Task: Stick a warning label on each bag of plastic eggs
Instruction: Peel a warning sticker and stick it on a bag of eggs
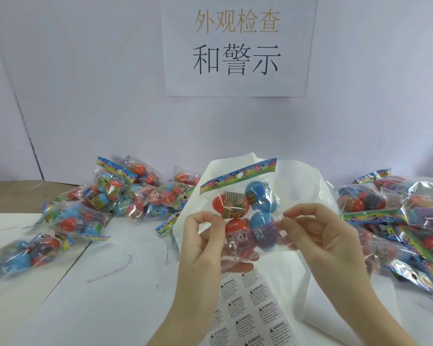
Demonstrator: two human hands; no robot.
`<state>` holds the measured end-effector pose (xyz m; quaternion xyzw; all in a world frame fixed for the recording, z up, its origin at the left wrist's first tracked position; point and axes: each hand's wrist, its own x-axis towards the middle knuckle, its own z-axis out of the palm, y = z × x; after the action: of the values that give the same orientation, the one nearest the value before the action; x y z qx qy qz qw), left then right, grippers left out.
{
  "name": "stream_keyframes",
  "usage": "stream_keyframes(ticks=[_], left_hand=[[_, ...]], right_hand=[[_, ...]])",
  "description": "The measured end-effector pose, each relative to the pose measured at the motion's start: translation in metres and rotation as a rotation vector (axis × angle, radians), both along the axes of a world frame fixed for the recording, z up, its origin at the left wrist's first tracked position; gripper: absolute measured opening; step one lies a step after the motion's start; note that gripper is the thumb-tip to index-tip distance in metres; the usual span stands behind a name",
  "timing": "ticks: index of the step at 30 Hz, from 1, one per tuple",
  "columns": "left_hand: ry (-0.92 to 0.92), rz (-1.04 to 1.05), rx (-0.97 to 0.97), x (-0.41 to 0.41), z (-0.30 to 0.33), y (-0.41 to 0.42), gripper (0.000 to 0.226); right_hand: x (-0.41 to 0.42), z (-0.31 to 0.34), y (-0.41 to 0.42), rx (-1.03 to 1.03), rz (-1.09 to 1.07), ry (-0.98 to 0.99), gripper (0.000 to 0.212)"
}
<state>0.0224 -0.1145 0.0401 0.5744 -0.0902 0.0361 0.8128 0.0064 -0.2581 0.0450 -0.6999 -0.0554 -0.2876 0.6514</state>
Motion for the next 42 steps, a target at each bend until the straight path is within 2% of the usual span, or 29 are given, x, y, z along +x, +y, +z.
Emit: stream_keyframes(ticks=[7,14,17,20,24,27,31,34,37,39,42], left_hand=[[0.002,0.001,0.01,-0.001,0.0,-0.001,0.027],[-0.022,0.013,0.044,-0.001,0.0,0.0,0.014],[-0.018,0.016,0.041,-0.001,-0.001,0.0,0.018],[-0.007,0.016,0.026,-0.001,0.0,0.0,0.02],[-0.038,0.001,0.046,-0.001,0.001,0.001,0.024],[-0.076,-0.009,0.086,-0.002,0.0,0.001,0.015],[-0.08,-0.011,0.076,-0.003,0.003,0.0,0.025],[-0.058,-0.016,0.03,-0.003,0.005,0.0,0.03],[-0.033,-0.061,-0.01,-0.003,0.005,0.0,0.031],[-0.017,-0.084,-0.027,-0.002,0.004,0.0,0.032],[0.046,-0.081,-0.042,0.0,0.004,0.001,0.032]], right_hand=[[0.005,-0.006,0.001,-0.121,-0.048,0.058,0.026],[0.001,-0.001,-0.002,-0.04,-0.01,0.038,0.024],[-0.003,0.005,-0.001,-0.043,0.008,-0.011,0.033],[-0.005,0.008,-0.001,0.049,-0.008,-0.019,0.034],[-0.004,0.01,-0.004,0.214,0.044,0.102,0.018],[-0.002,0.009,-0.007,0.321,0.105,0.233,0.004],[-0.003,0.012,-0.006,0.35,0.192,0.281,0.02],[-0.003,0.011,-0.006,0.296,0.241,0.303,0.035],[-0.002,0.006,-0.007,0.294,0.248,0.329,0.041],[-0.001,0.006,-0.008,0.338,0.256,0.319,0.035],[-0.002,0.007,-0.009,0.419,0.228,0.257,0.013]])
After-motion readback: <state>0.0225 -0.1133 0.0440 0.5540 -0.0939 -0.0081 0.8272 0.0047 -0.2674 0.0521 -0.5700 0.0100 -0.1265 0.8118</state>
